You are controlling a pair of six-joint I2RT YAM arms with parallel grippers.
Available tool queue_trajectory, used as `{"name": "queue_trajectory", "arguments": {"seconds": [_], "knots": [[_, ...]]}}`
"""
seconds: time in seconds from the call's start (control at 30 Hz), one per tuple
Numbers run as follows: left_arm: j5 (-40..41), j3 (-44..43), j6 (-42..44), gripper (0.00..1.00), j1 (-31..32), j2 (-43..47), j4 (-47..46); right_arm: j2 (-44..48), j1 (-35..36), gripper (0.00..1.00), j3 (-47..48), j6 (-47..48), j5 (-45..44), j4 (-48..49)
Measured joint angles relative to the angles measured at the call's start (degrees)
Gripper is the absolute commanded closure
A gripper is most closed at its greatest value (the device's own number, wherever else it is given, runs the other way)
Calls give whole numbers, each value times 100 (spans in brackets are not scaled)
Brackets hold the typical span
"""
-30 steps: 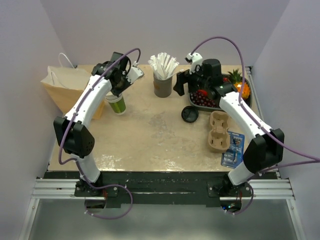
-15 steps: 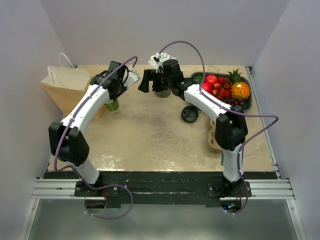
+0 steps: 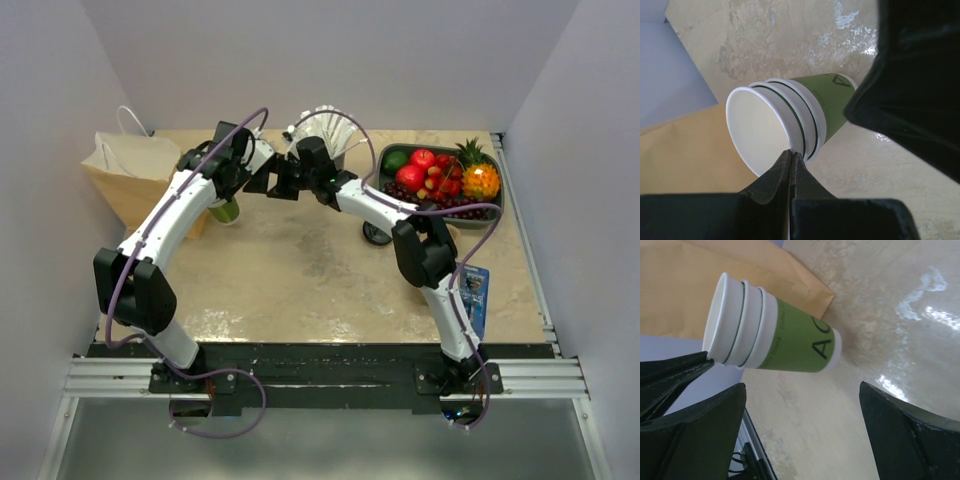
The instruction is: Pack the takeout coffee
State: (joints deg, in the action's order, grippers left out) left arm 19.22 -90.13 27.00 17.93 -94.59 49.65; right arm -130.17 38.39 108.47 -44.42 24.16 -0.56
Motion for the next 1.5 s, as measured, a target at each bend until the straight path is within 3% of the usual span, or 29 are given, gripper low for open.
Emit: {"name": "queue_trajectory", "arguments": {"seconds": [0.57, 1.5], "knots": [[-306, -444, -262, 100, -133, -337, 378, -542, 291, 1, 352, -1005, 531, 1010], [-511, -763, -302, 100, -144, -505, 691, -774, 337, 1, 597, -1058, 81, 566]]}}
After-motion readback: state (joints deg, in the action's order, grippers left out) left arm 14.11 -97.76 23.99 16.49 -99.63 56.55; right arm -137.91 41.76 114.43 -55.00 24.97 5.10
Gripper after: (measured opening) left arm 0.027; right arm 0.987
